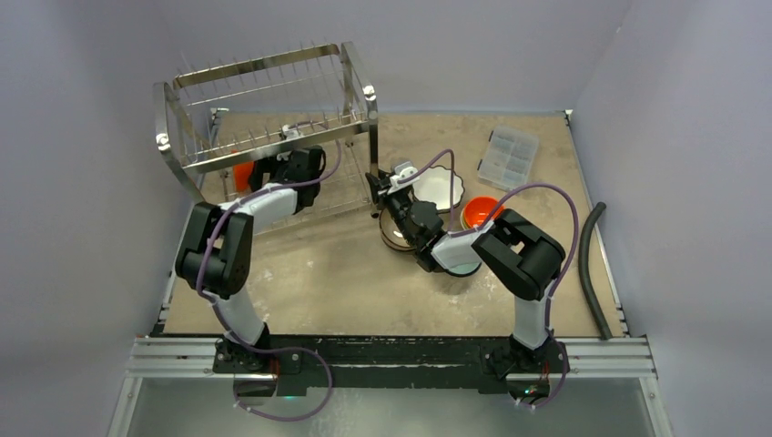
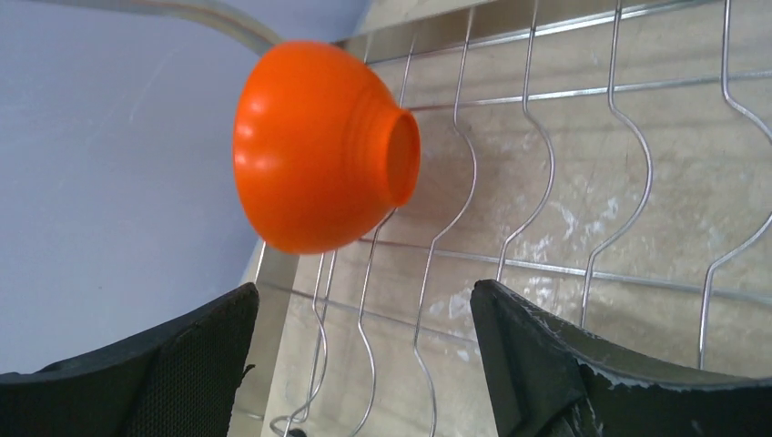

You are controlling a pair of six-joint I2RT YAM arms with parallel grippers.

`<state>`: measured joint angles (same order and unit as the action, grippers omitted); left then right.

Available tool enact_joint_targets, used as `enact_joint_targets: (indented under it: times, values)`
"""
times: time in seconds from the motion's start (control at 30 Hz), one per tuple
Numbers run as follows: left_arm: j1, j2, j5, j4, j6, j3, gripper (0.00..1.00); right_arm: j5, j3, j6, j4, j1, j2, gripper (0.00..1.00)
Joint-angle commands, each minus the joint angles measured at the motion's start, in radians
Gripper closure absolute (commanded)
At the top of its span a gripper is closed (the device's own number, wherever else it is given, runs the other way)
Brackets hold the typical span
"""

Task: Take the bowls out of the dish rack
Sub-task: Adjust the bowl in the dish rack.

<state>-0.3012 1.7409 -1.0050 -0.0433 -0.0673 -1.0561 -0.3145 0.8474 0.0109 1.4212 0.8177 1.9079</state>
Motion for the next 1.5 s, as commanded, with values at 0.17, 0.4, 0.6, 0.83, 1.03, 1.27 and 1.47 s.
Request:
enact_joint_targets:
  times: [0.17, 0.4, 0.6, 0.83, 1.03, 1.27, 1.47]
  values:
    - [0.03, 0.122, -0.159, 0.391, 0.312, -0.097, 0.14, -0.014, -0.005, 0.03, 0.075, -0.006, -0.042, 0.99]
    - [0.07, 0.155, -0.167, 0.491, 0.389, -0.107, 0.13, -0.008, 0.0, 0.03, 0.069, -0.005, -0.036, 0.99]
    - [0.1, 0.167, -0.124, 0.472, 0.357, -0.122, 0.12, -0.002, 0.002, 0.034, 0.067, -0.006, -0.033, 0.99]
    - [0.103, 0.184, -0.09, 0.413, 0.329, -0.138, 0.12, 0.007, 0.001, 0.044, 0.065, -0.006, -0.039, 0.99]
    - [0.105, 0.21, -0.124, 0.419, 0.363, -0.143, 0.12, 0.012, -0.002, 0.047, 0.064, -0.006, -0.046, 0.99]
    - [0.115, 0.225, -0.158, 0.433, 0.383, -0.144, 0.12, 0.018, -0.002, 0.052, 0.062, -0.006, -0.047, 0.99]
    - [0.123, 0.217, -0.18, 0.438, 0.386, -0.143, 0.13, 0.018, -0.002, 0.052, 0.063, -0.006, -0.047, 0.99]
